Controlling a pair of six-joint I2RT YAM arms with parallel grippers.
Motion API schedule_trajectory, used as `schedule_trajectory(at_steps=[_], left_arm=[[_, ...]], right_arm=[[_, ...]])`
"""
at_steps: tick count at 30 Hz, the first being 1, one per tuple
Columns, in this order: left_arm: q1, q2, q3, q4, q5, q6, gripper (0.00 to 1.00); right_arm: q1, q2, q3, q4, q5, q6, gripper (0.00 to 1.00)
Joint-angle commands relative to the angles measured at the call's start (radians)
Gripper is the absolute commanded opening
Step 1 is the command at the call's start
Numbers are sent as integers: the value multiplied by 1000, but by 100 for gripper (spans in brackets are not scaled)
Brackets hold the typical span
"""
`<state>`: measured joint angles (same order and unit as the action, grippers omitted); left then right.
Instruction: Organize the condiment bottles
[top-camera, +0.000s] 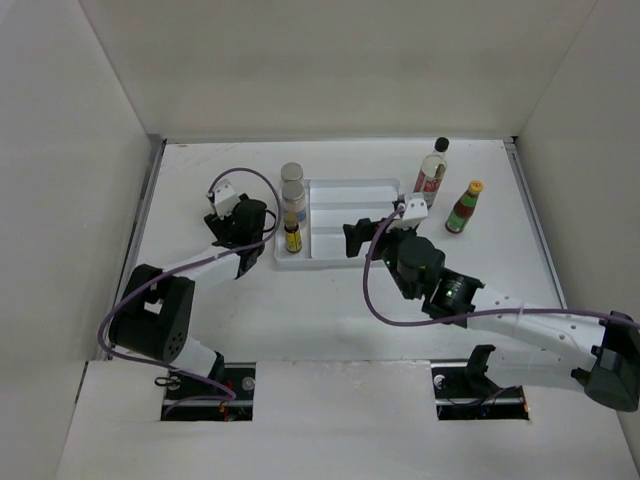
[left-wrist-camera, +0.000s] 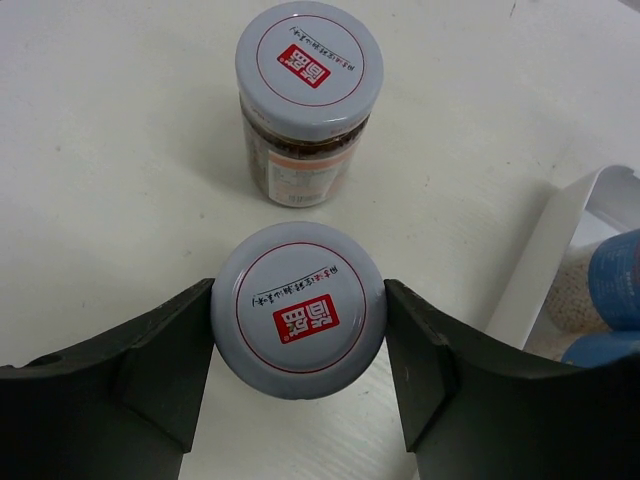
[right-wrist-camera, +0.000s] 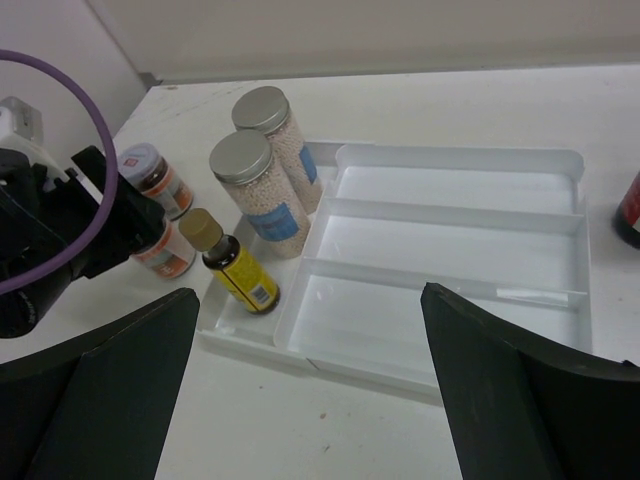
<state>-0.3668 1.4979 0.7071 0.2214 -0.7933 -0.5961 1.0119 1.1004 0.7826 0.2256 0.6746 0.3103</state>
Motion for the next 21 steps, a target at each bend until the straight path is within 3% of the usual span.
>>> schedule_trajectory(at_steps=[1,6,12,16,21], left_arm=[[4,-103,-21,55,-23,1,38],[-33,-385,-70,47,-93,24,36],[-161,-683,-80,110,-219,108,36],[-308,-676,-31,159,-182,150,36],[-520,-495,55,269,-121,193,36]], right_arm=[[-16,-56,-28,61,-13,7,100],[-55,-112,-71,95,-36,7,100],[-140,-174,-112,92,-67,30,100],[-187,-224,-137,89,-76,41,100],[-253,-278,-169,83,-78,56,100]])
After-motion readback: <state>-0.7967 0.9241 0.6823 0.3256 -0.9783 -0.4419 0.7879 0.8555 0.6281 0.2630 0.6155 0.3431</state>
